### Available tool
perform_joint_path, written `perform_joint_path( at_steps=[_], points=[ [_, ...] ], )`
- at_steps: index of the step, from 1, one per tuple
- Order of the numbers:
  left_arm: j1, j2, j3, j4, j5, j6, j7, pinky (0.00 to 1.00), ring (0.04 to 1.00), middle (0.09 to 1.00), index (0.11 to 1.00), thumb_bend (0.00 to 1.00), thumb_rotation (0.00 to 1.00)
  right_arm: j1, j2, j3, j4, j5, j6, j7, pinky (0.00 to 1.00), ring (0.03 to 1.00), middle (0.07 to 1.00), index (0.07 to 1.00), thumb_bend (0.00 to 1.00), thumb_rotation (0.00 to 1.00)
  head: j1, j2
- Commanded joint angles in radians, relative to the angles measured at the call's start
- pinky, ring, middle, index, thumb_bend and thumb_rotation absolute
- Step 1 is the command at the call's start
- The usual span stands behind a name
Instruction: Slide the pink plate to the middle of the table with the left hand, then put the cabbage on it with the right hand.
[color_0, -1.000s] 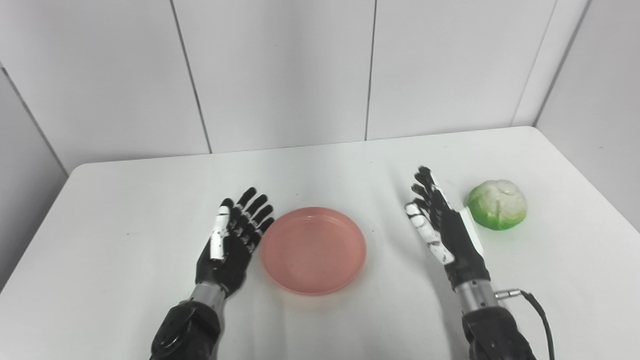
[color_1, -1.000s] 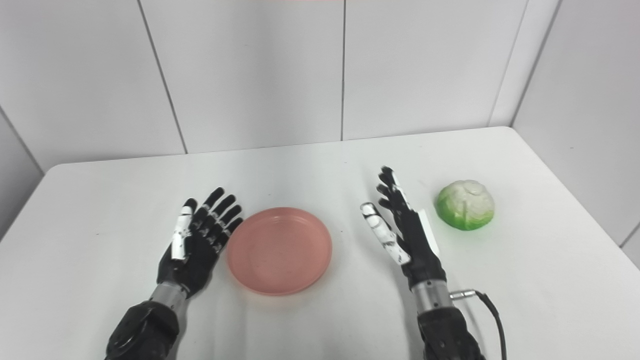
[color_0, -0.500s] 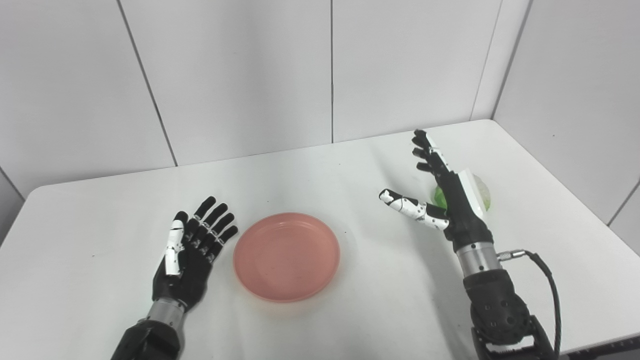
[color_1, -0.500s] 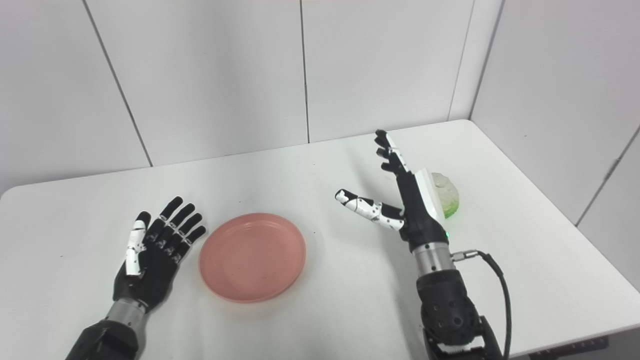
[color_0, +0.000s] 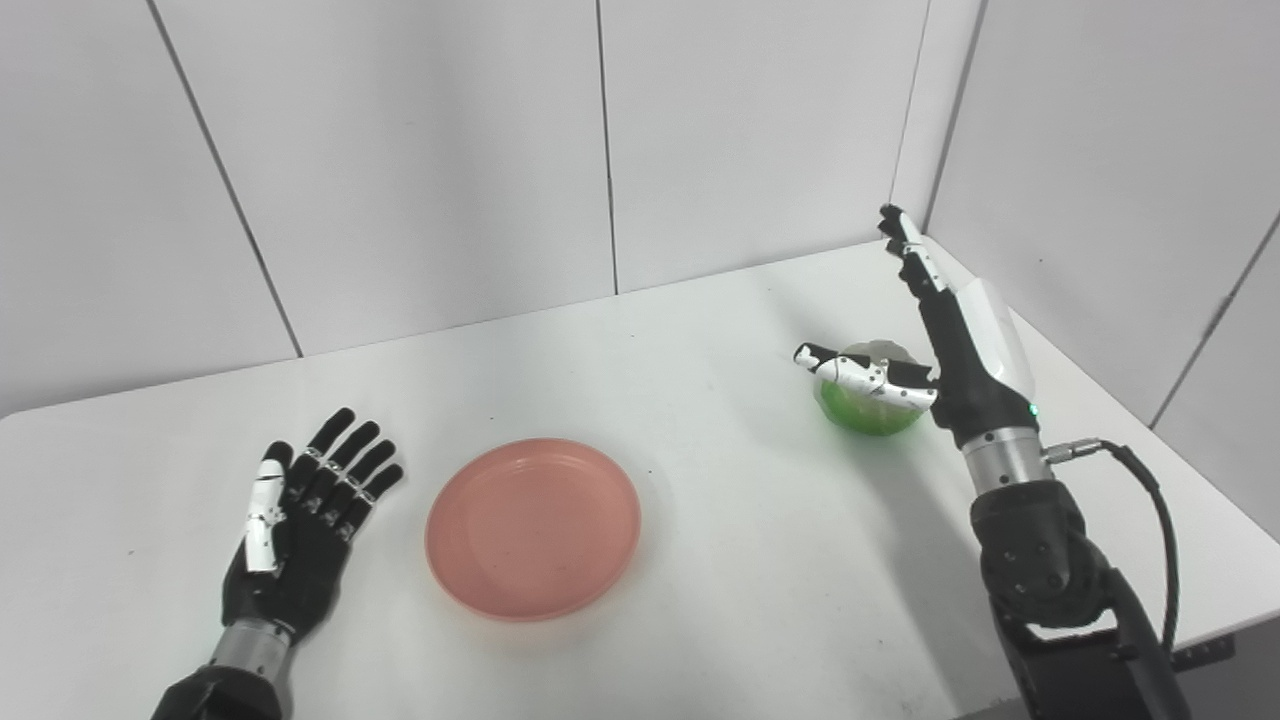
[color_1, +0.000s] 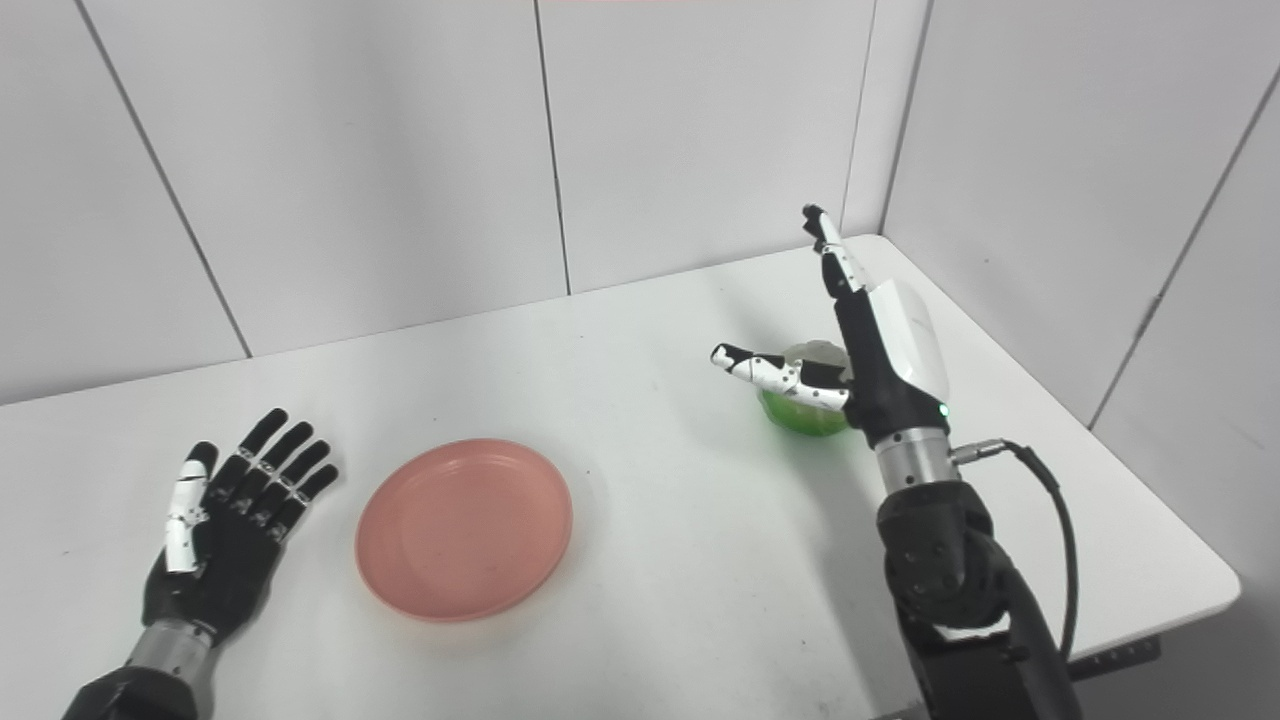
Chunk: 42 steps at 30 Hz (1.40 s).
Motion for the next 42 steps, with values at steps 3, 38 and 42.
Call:
perform_joint_path(
  at_steps=[3,38,42],
  points=[
    [0.024,0.019,0.011,0.074,0.008,0.017,0.004,0.81,0.820,0.825,0.819,0.46,0.91,-0.030,-0.053,-0.036,0.003,-0.030,0.022,-0.026,0.87,0.927,0.958,0.989,1.00,0.54,-0.009,0.000],
    [0.007,0.062,0.026,0.150,0.013,-0.008,-0.015,0.79,0.793,0.798,0.790,0.48,0.87,-0.135,-0.202,0.043,0.400,0.054,0.056,0.066,0.84,0.963,1.000,1.000,1.00,0.59,-0.035,0.034],
    [0.008,0.065,0.026,0.153,0.013,-0.007,-0.020,0.78,0.793,0.797,0.787,0.49,0.86,-0.155,-0.212,0.059,0.424,0.064,0.045,0.074,0.87,0.968,1.000,1.000,1.00,0.58,-0.035,0.037]
  ],
)
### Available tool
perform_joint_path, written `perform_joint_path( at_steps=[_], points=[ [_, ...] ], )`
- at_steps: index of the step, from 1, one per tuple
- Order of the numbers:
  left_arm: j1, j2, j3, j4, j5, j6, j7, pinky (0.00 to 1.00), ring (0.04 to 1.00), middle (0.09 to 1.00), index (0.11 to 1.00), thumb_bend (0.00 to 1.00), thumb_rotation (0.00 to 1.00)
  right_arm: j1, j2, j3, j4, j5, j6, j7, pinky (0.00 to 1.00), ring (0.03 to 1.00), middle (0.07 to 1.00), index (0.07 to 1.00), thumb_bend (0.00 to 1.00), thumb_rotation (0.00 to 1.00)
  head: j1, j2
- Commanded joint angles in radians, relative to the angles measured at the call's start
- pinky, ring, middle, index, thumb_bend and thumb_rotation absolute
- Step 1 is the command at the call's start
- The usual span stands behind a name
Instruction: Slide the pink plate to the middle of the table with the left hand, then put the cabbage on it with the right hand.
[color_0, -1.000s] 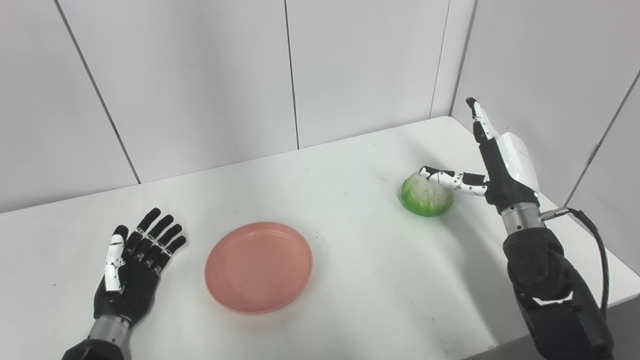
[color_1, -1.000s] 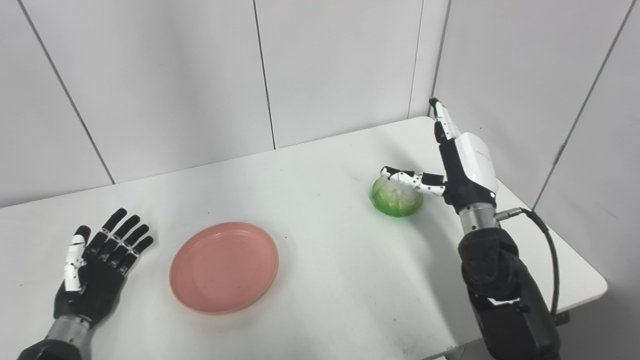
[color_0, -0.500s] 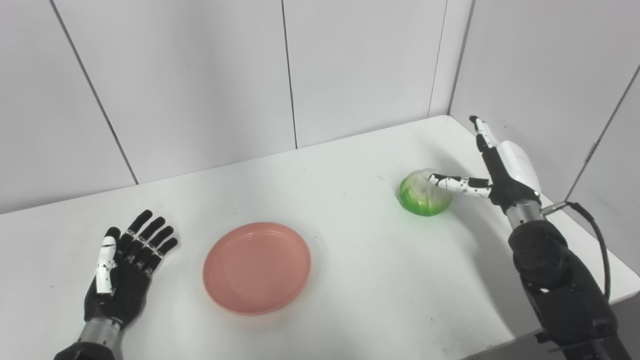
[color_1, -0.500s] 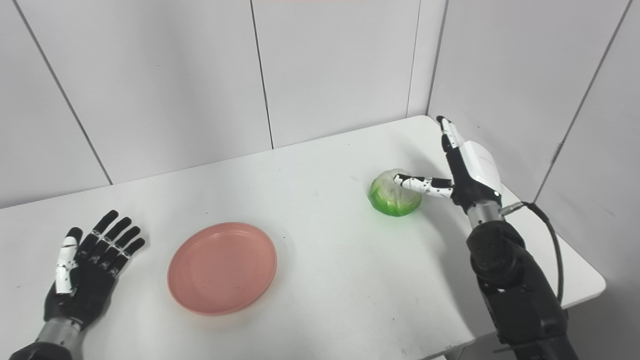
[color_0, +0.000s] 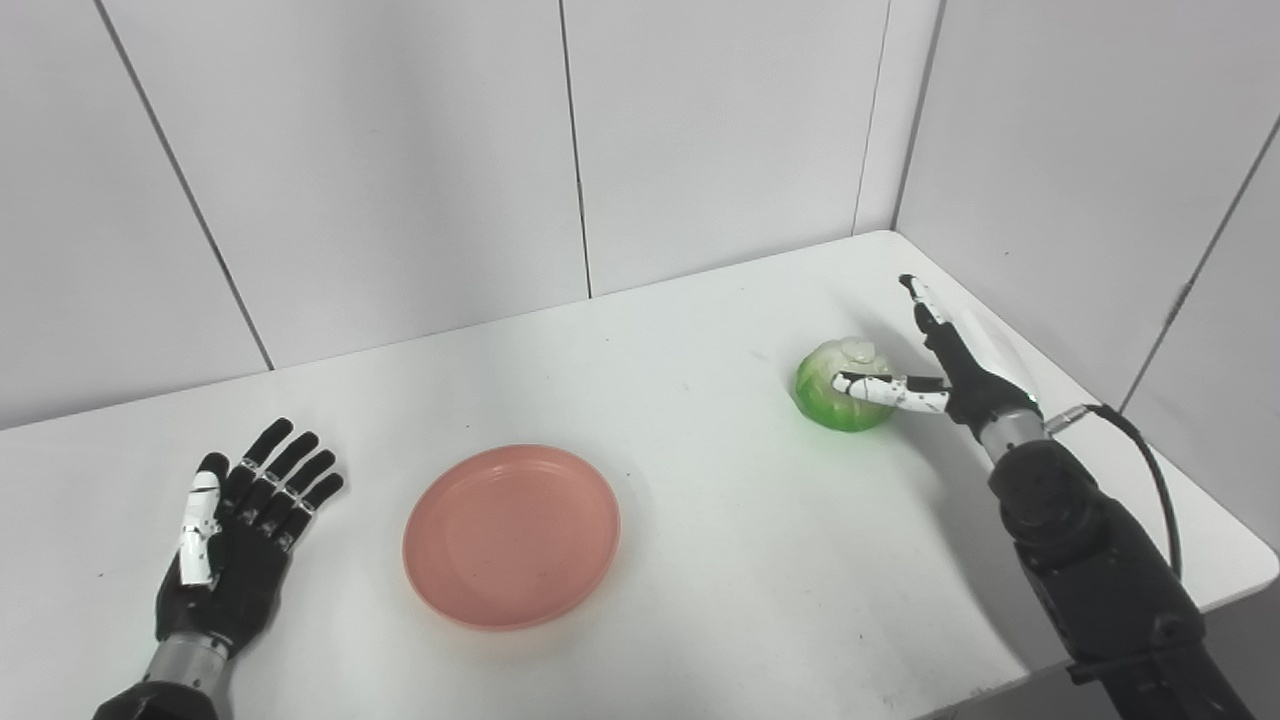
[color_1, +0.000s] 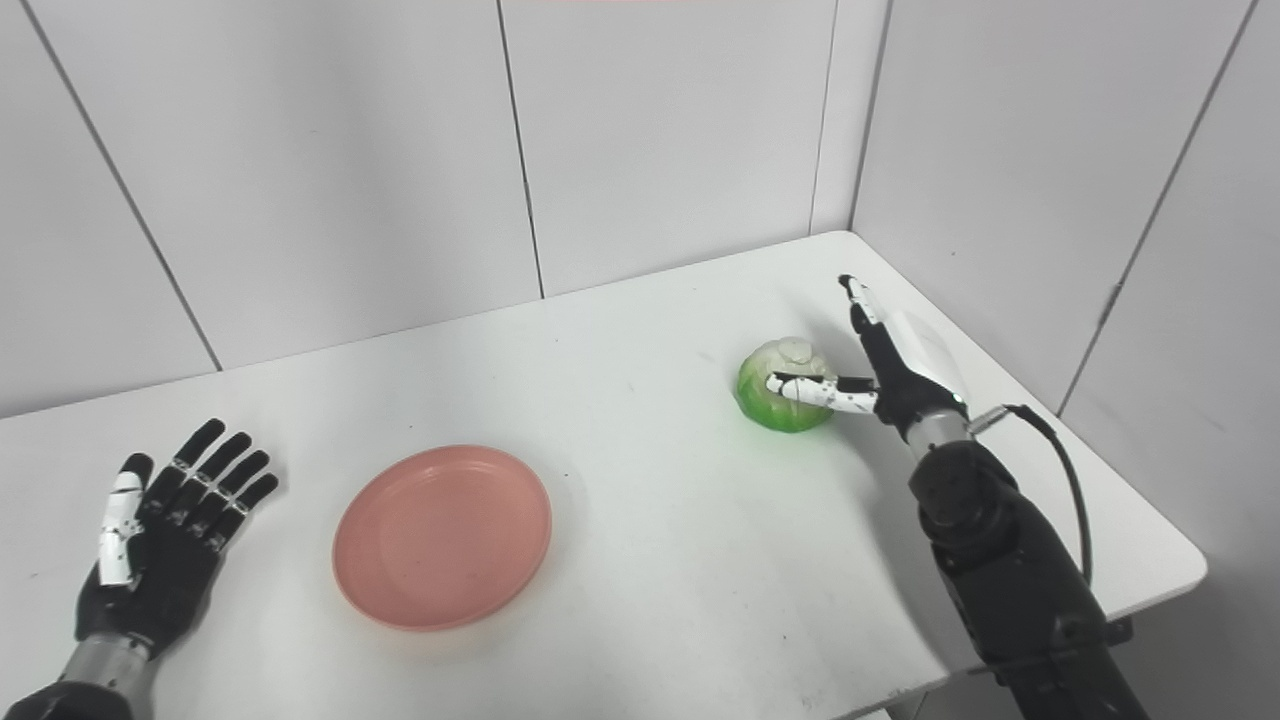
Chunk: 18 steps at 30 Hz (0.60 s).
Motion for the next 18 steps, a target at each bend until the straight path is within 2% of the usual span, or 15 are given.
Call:
perform_joint_path(
  at_steps=[1,6,18],
  points=[
    [0.047,0.013,0.000,0.055,0.023,0.029,0.020,0.78,0.793,0.797,0.787,0.49,0.87,-0.049,-0.041,0.002,-0.010,0.002,-0.009,-0.005,0.87,0.969,1.000,1.000,1.00,0.58,0.001,0.000],
    [0.050,0.015,-0.001,0.049,0.023,0.041,0.019,0.78,0.798,0.802,0.793,0.48,0.87,-0.078,-0.053,0.032,0.029,-0.015,-0.005,-0.013,0.87,0.952,0.989,1.000,1.00,0.60,0.003,0.006],
    [0.049,0.024,-0.004,0.074,0.026,0.026,-0.001,0.80,0.809,0.813,0.804,0.48,0.89,-0.141,-0.073,0.075,0.139,0.013,-0.046,-0.005,0.90,0.976,0.999,1.000,1.00,0.59,0.002,0.019]
  ],
)
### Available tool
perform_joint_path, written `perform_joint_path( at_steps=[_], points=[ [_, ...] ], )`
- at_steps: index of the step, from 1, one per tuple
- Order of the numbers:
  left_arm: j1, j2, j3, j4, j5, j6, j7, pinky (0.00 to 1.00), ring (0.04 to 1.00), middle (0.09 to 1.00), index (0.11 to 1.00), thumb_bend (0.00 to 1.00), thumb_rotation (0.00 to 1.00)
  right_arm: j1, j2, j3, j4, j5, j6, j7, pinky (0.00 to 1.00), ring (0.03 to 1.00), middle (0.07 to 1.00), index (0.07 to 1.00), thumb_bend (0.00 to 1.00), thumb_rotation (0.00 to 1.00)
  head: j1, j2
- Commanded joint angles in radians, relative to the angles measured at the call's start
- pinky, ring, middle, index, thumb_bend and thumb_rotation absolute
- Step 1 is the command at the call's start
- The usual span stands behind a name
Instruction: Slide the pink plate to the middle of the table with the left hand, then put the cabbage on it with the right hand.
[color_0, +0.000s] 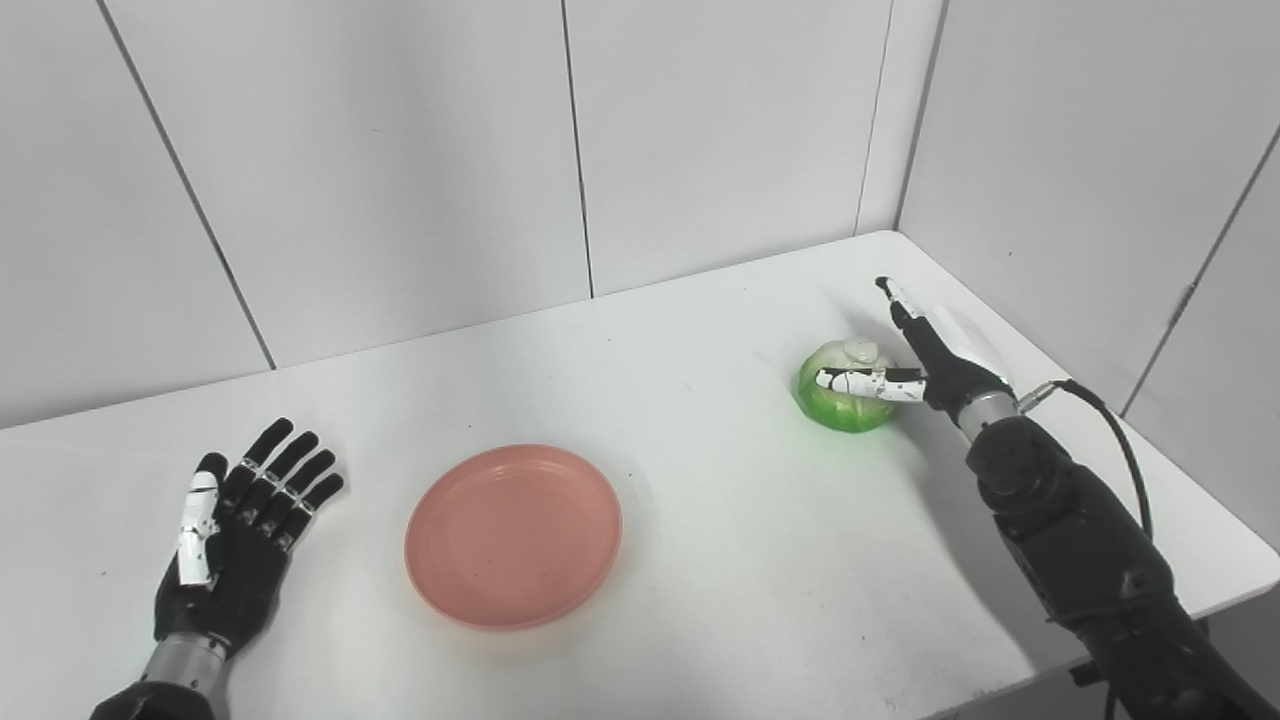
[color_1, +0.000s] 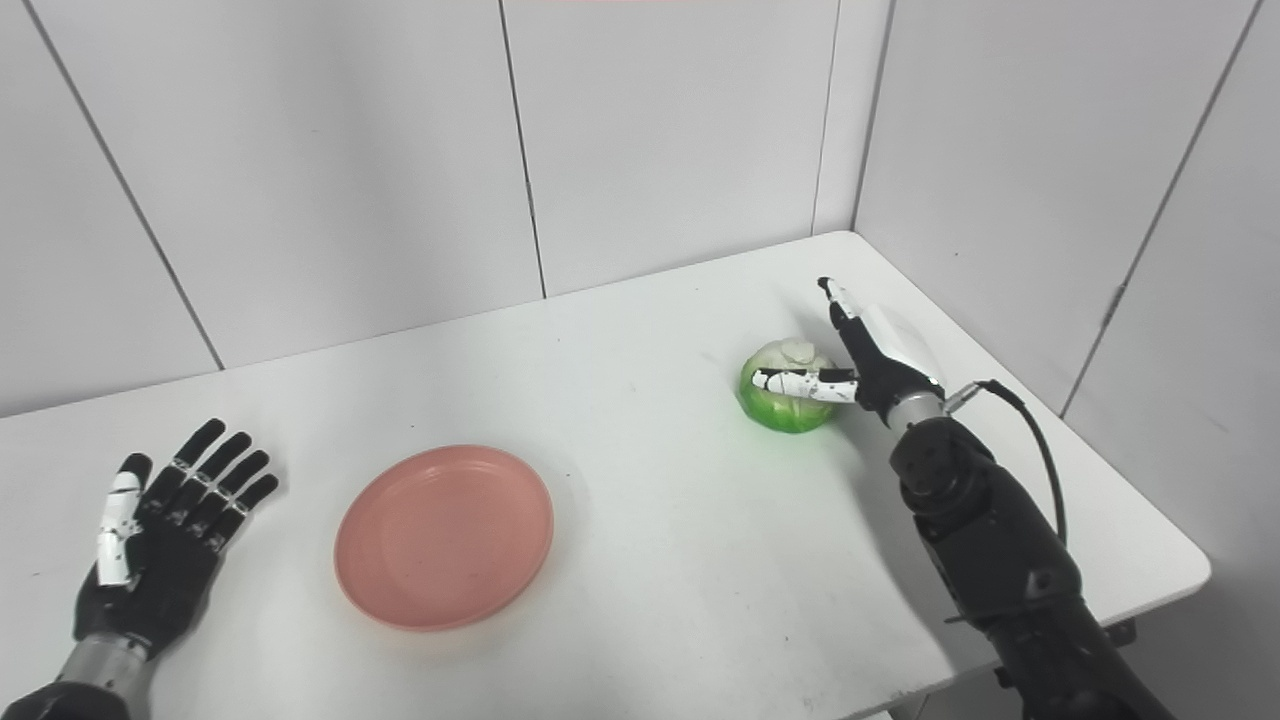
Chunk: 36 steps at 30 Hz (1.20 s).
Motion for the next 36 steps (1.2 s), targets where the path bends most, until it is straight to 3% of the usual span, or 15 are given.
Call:
perform_joint_path(
  at_steps=[1,11,26,31,36],
  points=[
    [0.050,0.015,-0.002,0.067,0.025,0.024,0.013,0.80,0.811,0.815,0.807,0.48,0.90,-0.060,-0.038,-0.001,-0.011,0.008,-0.036,-0.002,0.89,0.973,0.999,1.000,1.00,0.58,0.000,0.002],
    [0.042,0.022,-0.001,0.104,0.028,0.012,0.002,0.79,0.802,0.803,0.795,0.49,0.87,-0.101,-0.072,0.051,0.016,0.016,0.035,0.107,0.90,1.000,1.000,1.000,1.00,0.59,0.002,0.009],
    [0.057,0.023,-0.008,0.050,0.028,0.034,0.016,0.79,0.807,0.811,0.805,0.49,0.88,-0.138,-0.151,0.123,-0.032,0.033,0.159,0.338,0.95,0.984,1.000,1.000,1.00,0.56,0.001,0.036],
    [0.056,0.025,-0.012,0.054,0.030,0.027,0.012,0.80,0.811,0.815,0.810,0.48,0.89,-0.128,-0.172,0.125,-0.063,0.033,0.184,0.360,0.93,0.976,1.000,1.000,1.00,0.55,0.000,0.037],
    [0.053,0.027,-0.010,0.069,0.027,0.021,0.005,0.81,0.814,0.815,0.810,0.49,0.89,-0.104,-0.164,0.090,-0.061,0.064,0.161,0.334,0.92,0.979,1.000,1.000,1.00,0.52,0.001,0.039]
  ],
)
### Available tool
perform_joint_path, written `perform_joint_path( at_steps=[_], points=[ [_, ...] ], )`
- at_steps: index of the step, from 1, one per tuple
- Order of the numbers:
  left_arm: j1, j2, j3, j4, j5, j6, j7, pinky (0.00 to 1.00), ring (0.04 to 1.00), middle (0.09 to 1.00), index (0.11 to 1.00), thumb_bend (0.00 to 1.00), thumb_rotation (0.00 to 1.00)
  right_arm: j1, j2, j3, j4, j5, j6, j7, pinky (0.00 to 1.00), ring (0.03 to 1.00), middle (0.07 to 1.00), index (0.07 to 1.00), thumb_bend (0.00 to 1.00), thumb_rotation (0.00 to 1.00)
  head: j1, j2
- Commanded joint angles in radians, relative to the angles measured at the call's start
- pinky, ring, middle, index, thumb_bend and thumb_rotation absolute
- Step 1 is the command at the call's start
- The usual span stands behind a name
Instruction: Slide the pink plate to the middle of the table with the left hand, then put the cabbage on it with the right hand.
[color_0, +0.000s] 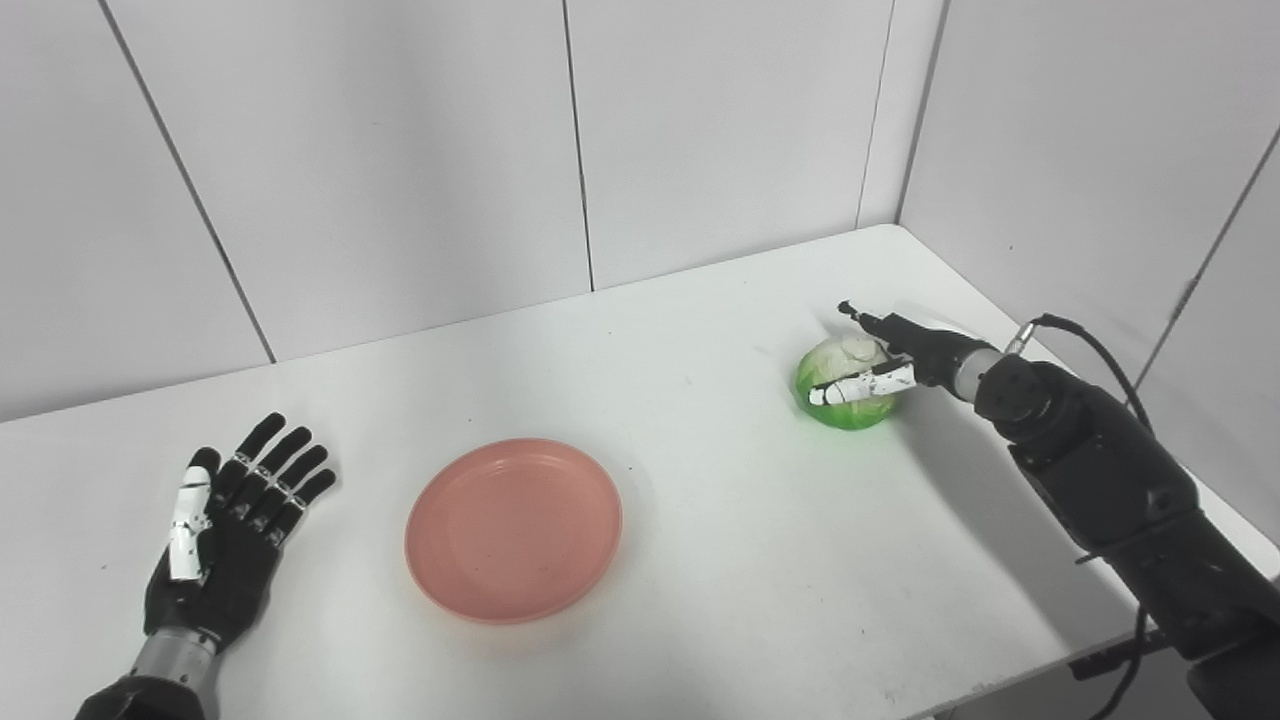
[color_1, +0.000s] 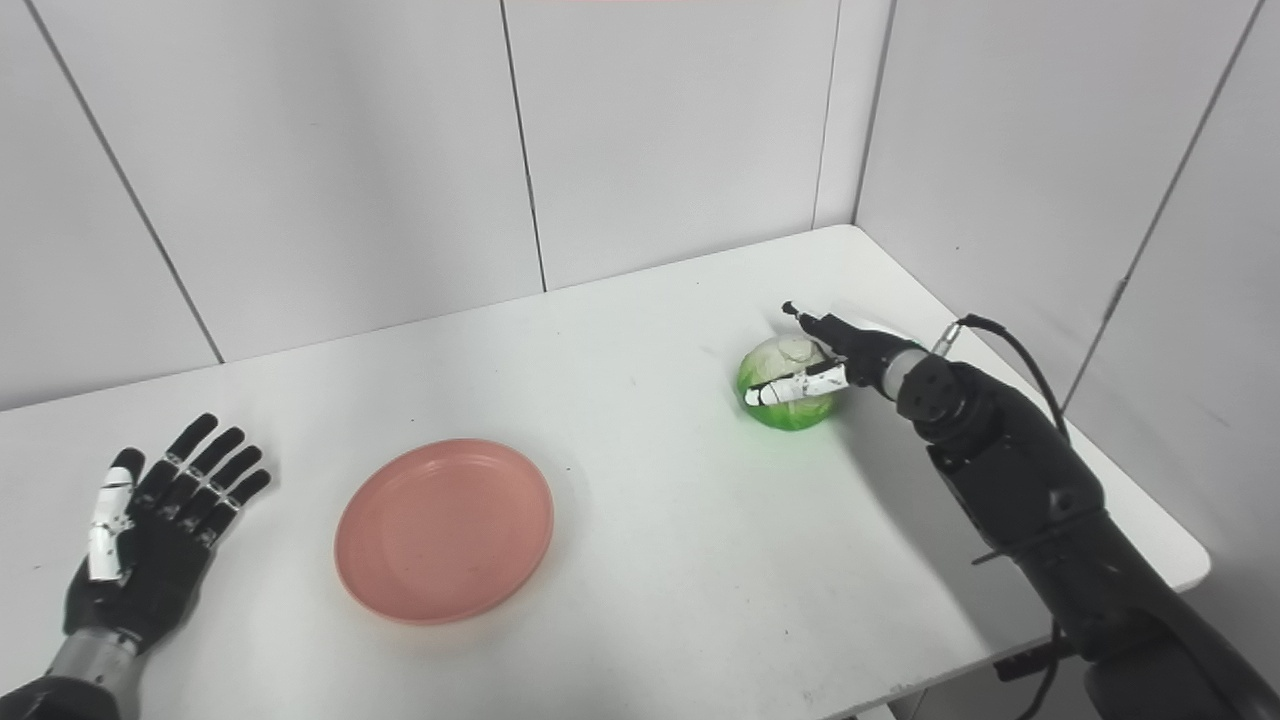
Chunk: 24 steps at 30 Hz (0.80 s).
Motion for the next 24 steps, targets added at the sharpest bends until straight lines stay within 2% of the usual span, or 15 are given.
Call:
perform_joint_path(
  at_steps=[1,7,9,10,11,13,14,17,20,24],
  points=[
    [0.055,0.009,-0.005,0.054,0.027,0.035,0.017,0.80,0.812,0.814,0.808,0.49,0.89,-0.017,-0.020,-0.035,-0.016,0.019,-0.024,-0.040,0.91,0.978,1.000,1.000,1.00,0.51,0.001,0.000],
    [0.054,0.009,-0.006,0.060,0.029,0.033,0.016,0.80,0.811,0.812,0.807,0.48,0.89,-0.002,0.031,-0.085,0.061,0.094,-0.125,-0.110,0.88,0.954,0.997,1.000,1.00,0.43,0.001,0.000],
    [0.056,0.009,-0.006,0.054,0.029,0.037,0.020,0.80,0.806,0.808,0.802,0.48,0.89,0.000,0.050,-0.100,0.085,0.116,-0.143,-0.130,0.93,0.943,0.987,1.000,1.00,0.41,0.005,0.000],
    [0.057,0.008,-0.006,0.051,0.029,0.039,0.021,0.80,0.806,0.808,0.802,0.48,0.89,0.002,0.058,-0.106,0.095,0.129,-0.154,-0.137,0.92,0.938,0.986,0.999,1.00,0.38,0.005,0.000],
    [0.057,0.009,-0.007,0.052,0.028,0.038,0.018,0.80,0.807,0.809,0.803,0.49,0.89,0.003,0.073,-0.118,0.112,0.148,-0.175,-0.151,0.85,0.913,0.979,0.989,1.00,0.32,0.005,0.000],
    [0.058,0.009,-0.007,0.050,0.027,0.039,0.016,0.80,0.808,0.810,0.803,0.49,0.89,0.004,0.094,-0.132,0.140,0.172,-0.208,-0.175,0.81,0.899,0.976,0.982,1.00,0.28,0.007,0.001],
    [0.060,0.009,-0.007,0.045,0.027,0.042,0.018,0.79,0.805,0.809,0.802,0.49,0.88,0.005,0.102,-0.134,0.153,0.178,-0.222,-0.188,0.75,0.873,0.967,0.972,1.00,0.24,0.007,0.001],
    [0.063,0.007,-0.006,0.036,0.026,0.047,0.024,0.79,0.807,0.811,0.804,0.49,0.87,0.005,0.114,-0.131,0.163,0.177,-0.231,-0.212,0.70,0.838,0.950,0.955,1.00,0.19,0.006,0.001],
    [0.065,0.006,-0.007,0.032,0.025,0.048,0.024,0.80,0.807,0.809,0.803,0.48,0.89,-0.001,0.123,-0.116,0.182,0.168,-0.234,-0.232,0.69,0.795,0.914,0.922,1.00,0.15,0.006,0.001],
    [0.065,0.005,-0.006,0.031,0.024,0.050,0.026,0.80,0.810,0.810,0.803,0.48,0.89,-0.015,0.129,-0.088,0.205,0.159,-0.229,-0.233,0.69,0.776,0.894,0.908,1.00,0.13,0.009,0.002]
  ],
)
